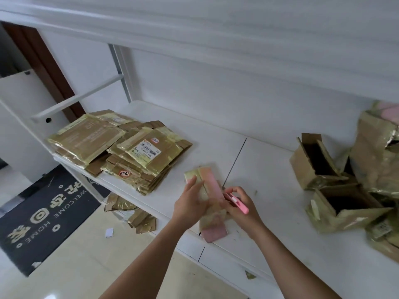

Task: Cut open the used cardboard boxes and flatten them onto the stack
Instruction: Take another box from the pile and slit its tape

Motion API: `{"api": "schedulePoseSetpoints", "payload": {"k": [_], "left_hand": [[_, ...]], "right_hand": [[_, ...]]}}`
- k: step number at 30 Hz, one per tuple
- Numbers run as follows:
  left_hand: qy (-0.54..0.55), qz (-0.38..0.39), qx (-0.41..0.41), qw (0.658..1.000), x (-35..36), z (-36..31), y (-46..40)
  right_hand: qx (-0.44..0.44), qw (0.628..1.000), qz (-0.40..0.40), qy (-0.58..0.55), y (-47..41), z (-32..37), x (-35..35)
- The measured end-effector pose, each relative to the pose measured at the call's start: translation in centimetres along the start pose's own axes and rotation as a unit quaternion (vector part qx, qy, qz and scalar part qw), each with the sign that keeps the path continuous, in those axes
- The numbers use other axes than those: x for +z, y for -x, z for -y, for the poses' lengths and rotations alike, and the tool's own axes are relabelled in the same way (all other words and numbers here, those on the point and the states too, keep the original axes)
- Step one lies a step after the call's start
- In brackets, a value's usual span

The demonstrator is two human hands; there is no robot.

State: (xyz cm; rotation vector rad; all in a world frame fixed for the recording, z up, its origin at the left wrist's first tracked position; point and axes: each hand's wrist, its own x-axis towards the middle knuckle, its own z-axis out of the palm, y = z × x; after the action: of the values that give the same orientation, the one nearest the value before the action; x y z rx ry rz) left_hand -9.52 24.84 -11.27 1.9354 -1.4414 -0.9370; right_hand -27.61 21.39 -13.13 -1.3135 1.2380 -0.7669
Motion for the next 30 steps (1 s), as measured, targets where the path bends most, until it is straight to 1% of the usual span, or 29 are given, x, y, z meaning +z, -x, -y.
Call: {"api": "schedulePoseSetpoints", "payload": {"k": [2, 3, 4, 7, 8, 9, 11, 13, 15, 18, 20, 22, 27, 30], "left_hand": [[0.038, 0.001, 0.005, 0.999, -0.4, 0.8, -0.1], [0.04, -0.006, 0.009, 0.999, -0.5, 1.1, -0.1], [0.034, -0.015, 0.016, 0.999, -0.5, 1.3, -0.2], [0.004, -0.025, 0.029, 0.999, -0.4, 1.0, -0.5], [-0.016, -0.021, 0.031, 0.999, -0.5, 0.9, -0.6], [-0.039, -0.014, 0.035, 0.999, -0.7, 0.8, -0.7], [-0.072, 0.006, 0.046, 0.996, -1.2, 0.5, -1.0], [-0.087, 0.028, 0.052, 0.994, -2.0, 0.2, -1.1], [-0.098, 0.041, 0.047, 0.993, -2.8, 0.2, -1.1], [-0.147, 0.043, 0.031, 0.988, -3.3, -0.1, -1.0], [-0.194, 0.022, 0.049, 0.979, -3.2, -0.2, -1.0], [-0.207, 0.015, 0.062, 0.976, -3.1, 0.1, -1.0], [-0.219, 0.076, 0.076, 0.97, -4.0, 1.4, -1.6], [-0.218, 0.096, 0.079, 0.968, -4.7, 1.7, -2.2]], "right_hand": [[-0.001, 1.0, 0.009, 0.023, -0.2, 0.1, 0.0], [-0.015, 0.999, 0.009, 0.036, -0.2, 0.2, 0.0], [-0.038, 0.998, -0.008, 0.051, -0.4, 0.5, 0.2], [-0.097, 0.985, -0.123, 0.07, -1.0, 2.1, 0.7], [-0.11, 0.982, -0.141, 0.053, -1.3, 2.9, 1.0], [-0.12, 0.982, -0.142, 0.03, -1.8, 3.8, 1.5], [-0.132, 0.985, -0.114, -0.006, -2.6, 5.3, 2.7], [-0.118, 0.988, -0.088, -0.034, -3.6, 6.1, 4.2], [-0.097, 0.99, -0.092, -0.053, -4.2, 5.5, 5.4], [-0.105, 0.983, -0.143, -0.043, -4.4, 4.2, 6.3], [-0.121, 0.979, -0.16, -0.037, -4.8, 3.9, 6.2], [-0.118, 0.981, -0.155, -0.019, -5.3, 4.0, 6.1], [-0.147, 0.981, -0.123, 0.037, -6.2, 4.1, 6.7], [-0.165, 0.978, -0.118, 0.053, -6.2, 3.8, 6.8]]}}
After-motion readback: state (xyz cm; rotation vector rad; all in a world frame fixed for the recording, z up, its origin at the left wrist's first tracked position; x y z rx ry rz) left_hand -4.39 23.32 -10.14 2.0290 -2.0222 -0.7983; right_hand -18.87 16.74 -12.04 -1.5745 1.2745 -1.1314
